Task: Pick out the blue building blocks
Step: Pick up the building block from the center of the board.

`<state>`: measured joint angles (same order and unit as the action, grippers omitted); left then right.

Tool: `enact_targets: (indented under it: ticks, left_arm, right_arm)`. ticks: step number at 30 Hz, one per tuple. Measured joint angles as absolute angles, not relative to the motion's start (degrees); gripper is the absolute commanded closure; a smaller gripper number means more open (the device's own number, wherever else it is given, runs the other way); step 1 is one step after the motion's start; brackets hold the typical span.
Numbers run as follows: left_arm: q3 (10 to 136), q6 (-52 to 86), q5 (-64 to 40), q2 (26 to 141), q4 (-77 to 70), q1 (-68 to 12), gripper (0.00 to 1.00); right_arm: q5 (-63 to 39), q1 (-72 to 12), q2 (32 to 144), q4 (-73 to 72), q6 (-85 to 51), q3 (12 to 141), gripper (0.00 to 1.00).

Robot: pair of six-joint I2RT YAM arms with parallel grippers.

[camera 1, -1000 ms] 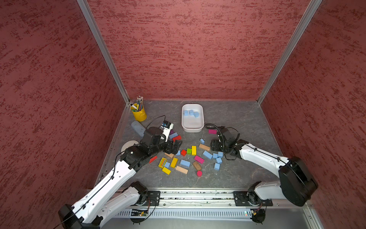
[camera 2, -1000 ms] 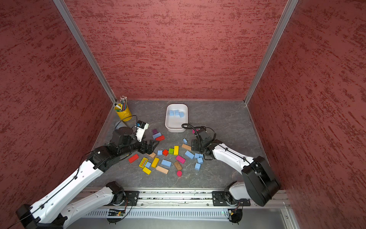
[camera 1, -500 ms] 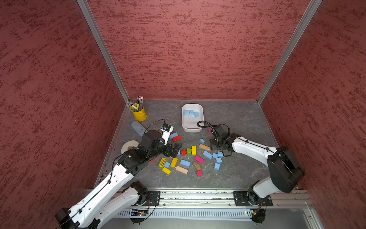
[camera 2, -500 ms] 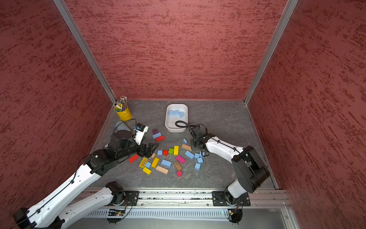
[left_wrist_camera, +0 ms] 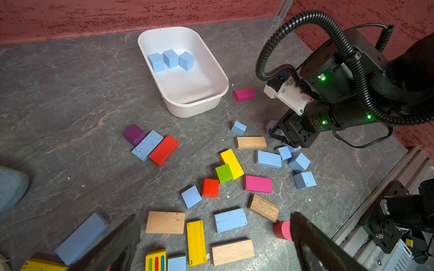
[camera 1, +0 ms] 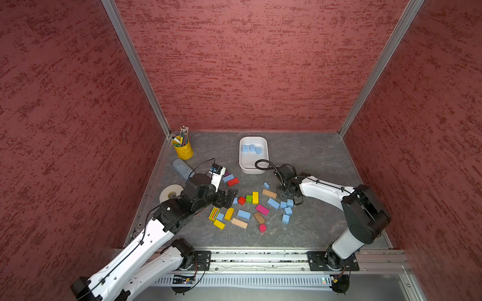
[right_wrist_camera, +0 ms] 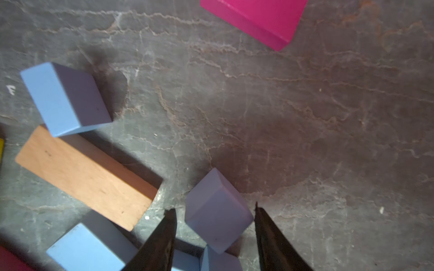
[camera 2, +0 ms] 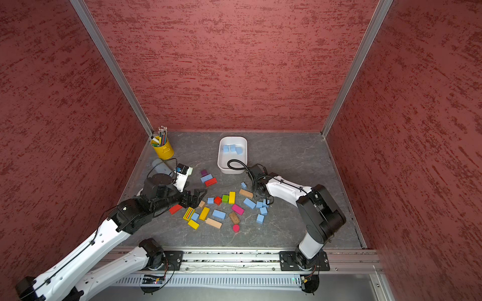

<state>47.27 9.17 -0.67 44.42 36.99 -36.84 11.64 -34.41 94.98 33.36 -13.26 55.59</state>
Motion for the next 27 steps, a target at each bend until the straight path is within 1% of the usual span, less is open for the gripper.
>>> enact_targets:
  ticks: [10, 13, 20, 27]
  left_arm:
    - [47.0, 9.2, 0.5, 44.2, 37.0, -36.9, 0.00]
    - [47.0, 9.2, 0.6, 43.9, 36.9, -36.9, 0.00]
    - [46.9, 9.2, 1.3, 43.8, 36.9, -36.9, 0.00]
    - [46.9, 9.2, 1.7, 43.6, 36.9, -36.9, 0.00]
  right_arm:
    - [11.5, -34.4, 97.0, 33.3, -11.7, 55.7, 0.64]
    - [11.2, -34.4, 97.3, 33.3, -11.5, 56.1, 0.70]
    - [10.5, -34.4, 97.3, 33.4, -11.3, 56.5, 0.71]
    - [9.6, -34.4, 97.3, 33.5, -11.3, 56.6, 0.81]
